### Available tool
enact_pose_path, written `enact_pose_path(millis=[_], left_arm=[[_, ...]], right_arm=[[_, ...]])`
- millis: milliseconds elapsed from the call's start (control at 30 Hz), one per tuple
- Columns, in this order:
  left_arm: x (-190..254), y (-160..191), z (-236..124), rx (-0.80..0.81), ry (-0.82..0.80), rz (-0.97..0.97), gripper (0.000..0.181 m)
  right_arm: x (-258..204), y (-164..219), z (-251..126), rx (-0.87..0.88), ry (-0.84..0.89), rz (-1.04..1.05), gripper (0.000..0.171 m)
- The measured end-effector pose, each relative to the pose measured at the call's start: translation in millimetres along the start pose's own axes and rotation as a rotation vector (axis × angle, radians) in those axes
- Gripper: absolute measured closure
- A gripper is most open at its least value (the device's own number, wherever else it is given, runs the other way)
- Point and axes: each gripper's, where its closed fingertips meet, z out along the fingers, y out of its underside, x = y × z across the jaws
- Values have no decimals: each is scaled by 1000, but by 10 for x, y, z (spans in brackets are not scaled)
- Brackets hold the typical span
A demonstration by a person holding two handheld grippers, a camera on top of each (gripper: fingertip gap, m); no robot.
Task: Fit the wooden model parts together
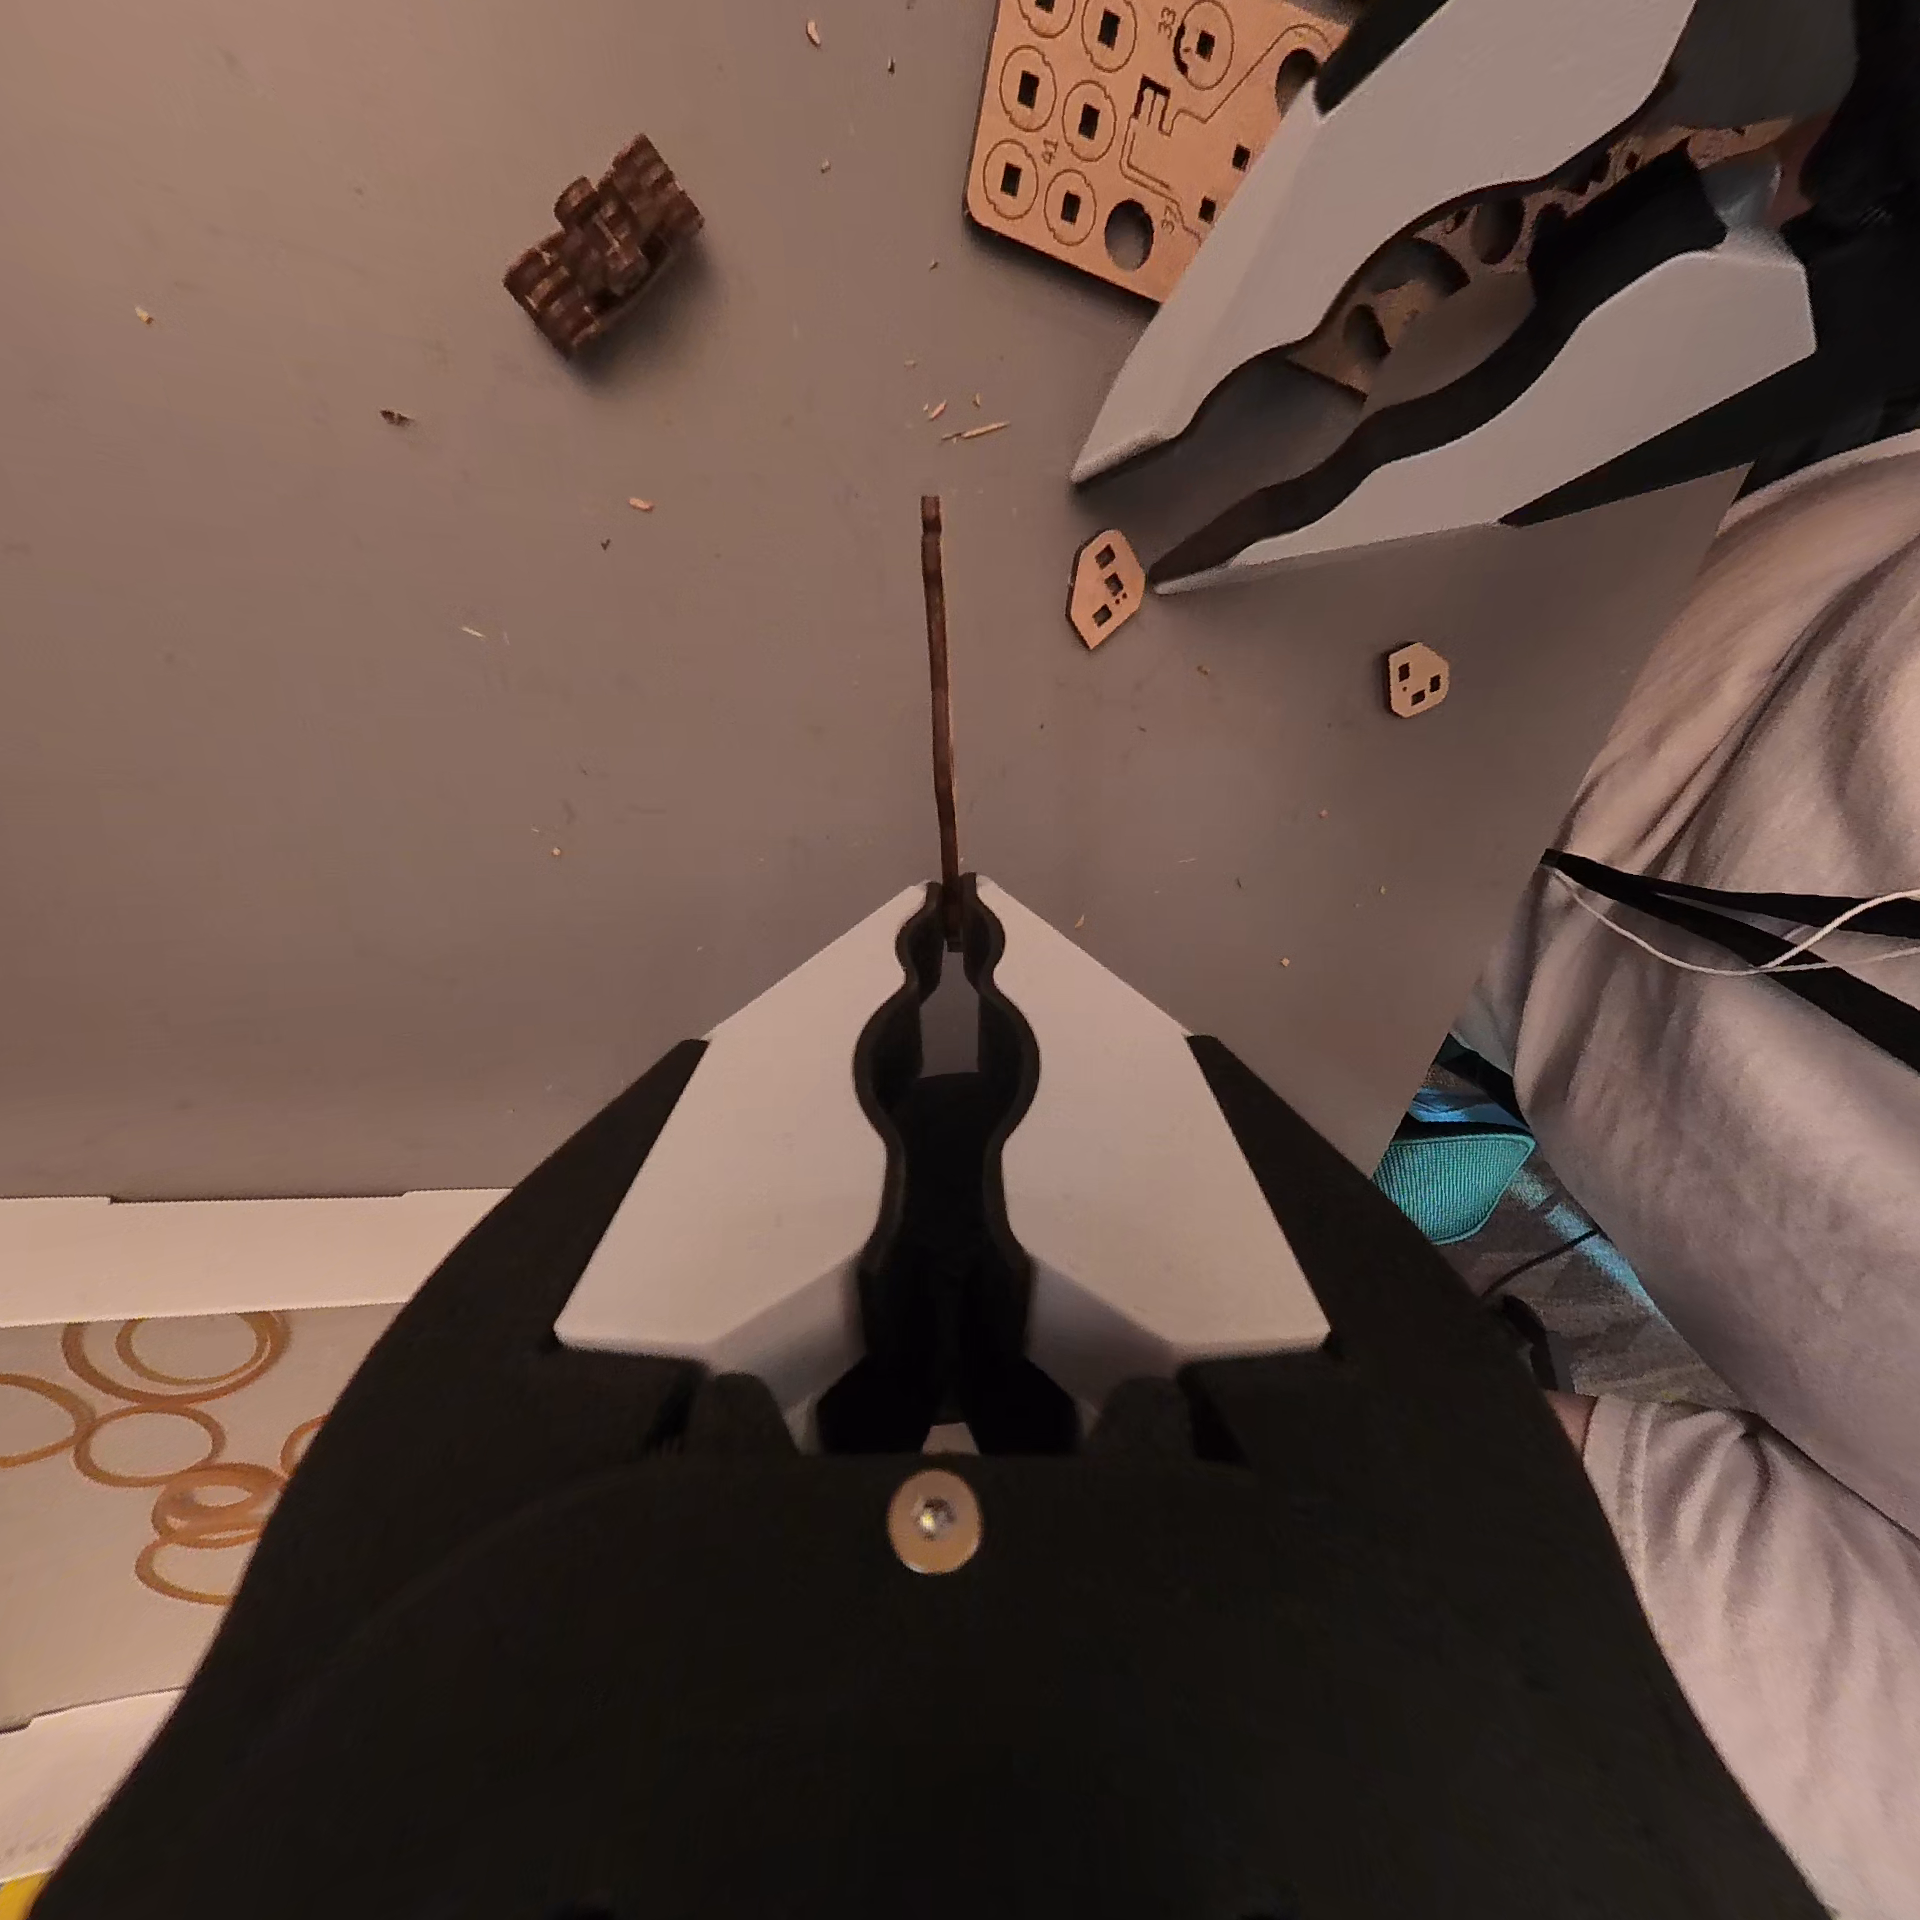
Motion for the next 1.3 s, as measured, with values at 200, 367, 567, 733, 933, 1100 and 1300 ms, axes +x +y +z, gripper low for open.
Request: enact_pose_path(millis=[200,367,567,733,933,1100,1300], left_arm=[[8,-5,19,-6,2,3,180],[13,-9,33,-10,4,6,180],[2,-5,22,-5,5,3,180],[-7,-17,7,8,9,-4,180],[17,-33,23,7,12,3,180],[37,-39,30,5,16,8,180],[73,-50,26,9,19,19,180]], right_arm=[[-32,-54,57,-2,-74,105,153],[-29,-69,69,12,-98,159,156],[-175,-130,22,50,17,-222,156],[-266,-127,-7,-1,300,-810,164],[-391,-18,16,-72,385,-1145,171],[-442,23,-69,-71,343,-1028,171],[-689,9,-97,8,7,-433,147]])
